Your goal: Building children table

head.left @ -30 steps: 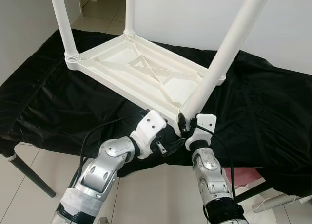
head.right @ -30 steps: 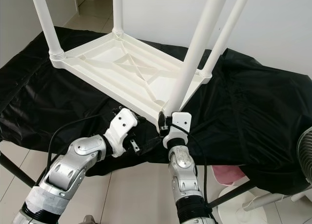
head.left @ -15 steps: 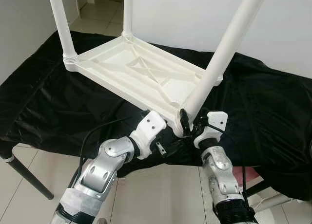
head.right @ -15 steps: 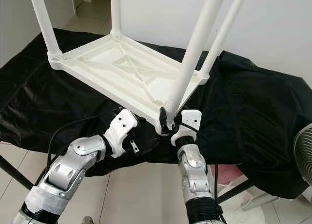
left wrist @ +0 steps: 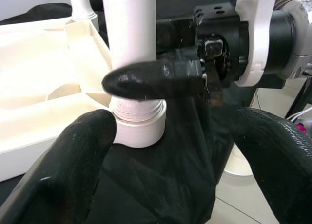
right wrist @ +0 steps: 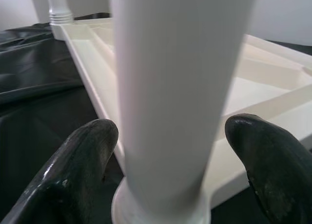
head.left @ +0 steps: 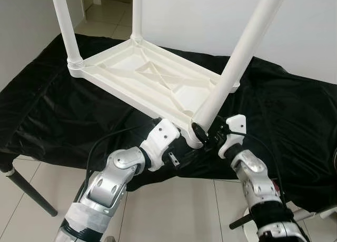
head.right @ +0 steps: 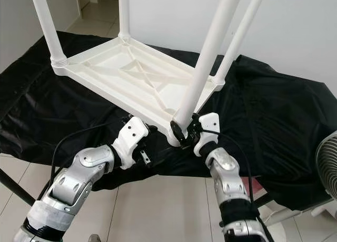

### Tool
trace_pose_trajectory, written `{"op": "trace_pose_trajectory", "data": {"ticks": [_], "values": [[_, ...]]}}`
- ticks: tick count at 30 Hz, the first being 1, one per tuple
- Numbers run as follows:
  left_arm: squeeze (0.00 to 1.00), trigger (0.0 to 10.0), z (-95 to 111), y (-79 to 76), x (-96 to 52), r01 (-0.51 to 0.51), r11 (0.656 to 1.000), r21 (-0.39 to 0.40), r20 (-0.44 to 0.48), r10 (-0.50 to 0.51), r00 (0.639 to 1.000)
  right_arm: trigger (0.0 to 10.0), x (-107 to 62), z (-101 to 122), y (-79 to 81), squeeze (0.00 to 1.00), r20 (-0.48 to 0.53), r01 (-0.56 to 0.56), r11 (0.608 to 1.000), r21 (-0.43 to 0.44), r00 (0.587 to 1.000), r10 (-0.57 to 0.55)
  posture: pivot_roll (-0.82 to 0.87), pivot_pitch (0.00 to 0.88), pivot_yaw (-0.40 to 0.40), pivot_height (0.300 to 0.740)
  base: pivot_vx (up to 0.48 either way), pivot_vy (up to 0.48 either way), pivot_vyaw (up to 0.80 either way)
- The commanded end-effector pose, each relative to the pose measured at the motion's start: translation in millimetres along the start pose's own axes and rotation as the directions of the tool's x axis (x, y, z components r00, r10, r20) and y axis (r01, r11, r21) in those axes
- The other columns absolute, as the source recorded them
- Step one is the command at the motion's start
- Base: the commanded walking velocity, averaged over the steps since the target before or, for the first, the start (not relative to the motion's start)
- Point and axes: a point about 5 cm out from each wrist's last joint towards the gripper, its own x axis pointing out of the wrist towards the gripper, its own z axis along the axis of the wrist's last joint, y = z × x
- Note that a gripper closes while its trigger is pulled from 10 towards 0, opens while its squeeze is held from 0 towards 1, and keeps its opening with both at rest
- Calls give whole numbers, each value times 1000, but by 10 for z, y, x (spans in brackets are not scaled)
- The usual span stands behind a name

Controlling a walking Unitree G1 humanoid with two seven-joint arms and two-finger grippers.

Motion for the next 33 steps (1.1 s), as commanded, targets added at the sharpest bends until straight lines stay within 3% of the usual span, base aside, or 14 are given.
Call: {"op": "trace_pose_trajectory", "data": {"ticks": [1, 9, 10, 12, 13, 24, 25, 33], "values": [[0, 10000, 5, 24, 25, -25, 1000, 7, -1, 25, 1000, 10000, -2, -60, -8, 0, -36, -36, 999, 17, 999, 37, 44, 0, -119, 740, 0, 0, 0], [0, 10000, 22, 55, 12, -35, 999, 14, 0, 35, 999, 10000, 125, -117, 45, 0, -103, -177, 984, -26, 979, 173, 55, 0, -112, 740, 0, 0, 0], [0, 10000, 28, 66, 9, -40, 999, 15, 1, 40, 999, 6314, 148, -129, 46, 0, -113, -191, 981, -31, 976, 187, 55, 0, -112, 740, 0, 0, 0], [0, 10000, 30, 73, 8, -44, 999, 17, 0, 44, 999, 6314, 167, -135, 33, 0, -118, -193, 981, -30, 975, 188, 55, 0, -112, 740, 0, 0, 0], [0, 10000, 34, 77, 3, -47, 999, 16, 1, 47, 999, 0, 176, -134, 17, 0, -117, -192, 981, -20, 975, 189, 65, 0, -113, 740, 0, 0, 0], [0, 10000, 27, 105, -37, -63, 998, 16, -8, 63, 998, 235, 135, -145, -49, 0, -98, -162, 987, 19, 982, 163, 68, 22, -109, 740, 0, 0, 0], [0, 10000, 29, 103, -38, -62, 998, 16, -8, 62, 998, 10000, 127, -139, -54, 0, -91, -150, 989, 18, 984, 151, 66, 27, -107, 740, 0, 0, 0], [0, 10000, 10, 84, -28, -55, 998, 10, -13, 55, 998, 10000, 96, -107, -65, 0, -59, -36, 999, -1, 998, 36, 51, 37, -104, 740, 0, 0, 0]]}}
